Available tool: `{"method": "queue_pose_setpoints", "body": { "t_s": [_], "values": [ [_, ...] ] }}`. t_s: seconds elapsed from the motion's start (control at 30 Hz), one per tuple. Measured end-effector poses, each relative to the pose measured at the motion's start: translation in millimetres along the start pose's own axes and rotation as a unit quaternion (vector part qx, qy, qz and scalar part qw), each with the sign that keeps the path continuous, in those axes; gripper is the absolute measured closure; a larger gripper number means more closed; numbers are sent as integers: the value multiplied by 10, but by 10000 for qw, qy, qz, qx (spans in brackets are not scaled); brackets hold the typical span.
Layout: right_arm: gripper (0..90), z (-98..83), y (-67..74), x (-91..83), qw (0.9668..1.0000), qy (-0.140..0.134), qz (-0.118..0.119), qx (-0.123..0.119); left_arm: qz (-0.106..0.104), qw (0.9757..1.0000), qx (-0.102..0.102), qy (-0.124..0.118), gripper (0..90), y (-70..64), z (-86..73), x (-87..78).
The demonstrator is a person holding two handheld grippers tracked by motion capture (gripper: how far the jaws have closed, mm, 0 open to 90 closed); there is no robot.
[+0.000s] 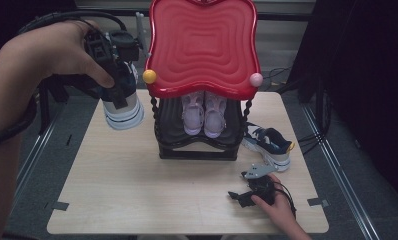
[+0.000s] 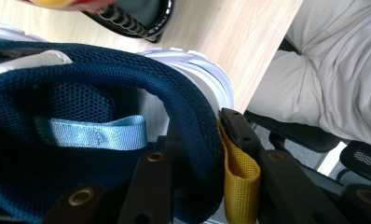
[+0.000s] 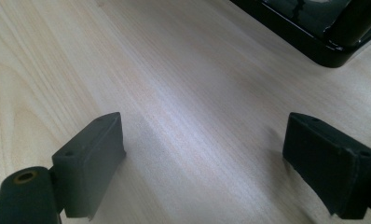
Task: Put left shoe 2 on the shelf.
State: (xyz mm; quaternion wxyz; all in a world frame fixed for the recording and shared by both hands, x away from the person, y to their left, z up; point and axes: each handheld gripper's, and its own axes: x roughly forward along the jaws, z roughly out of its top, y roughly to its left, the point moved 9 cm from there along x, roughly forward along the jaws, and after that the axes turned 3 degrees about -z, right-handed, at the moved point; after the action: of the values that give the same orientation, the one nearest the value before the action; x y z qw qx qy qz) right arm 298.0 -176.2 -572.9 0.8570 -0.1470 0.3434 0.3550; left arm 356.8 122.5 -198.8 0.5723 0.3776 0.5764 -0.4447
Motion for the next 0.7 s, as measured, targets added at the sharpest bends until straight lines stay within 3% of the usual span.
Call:
{"method": "queue_pose_setpoints", "body": {
  "t_s": [0.4, 0.7],
  "values": [
    [117, 0, 0, 0, 10000, 0, -4, 2, 326, 9993, 98, -174, 741, 0, 145, -370],
    [117, 0, -1, 0, 10000, -2, -5, -3, 635, 9968, 303, -370, 741, -2, 420, -513]
  ]
}}
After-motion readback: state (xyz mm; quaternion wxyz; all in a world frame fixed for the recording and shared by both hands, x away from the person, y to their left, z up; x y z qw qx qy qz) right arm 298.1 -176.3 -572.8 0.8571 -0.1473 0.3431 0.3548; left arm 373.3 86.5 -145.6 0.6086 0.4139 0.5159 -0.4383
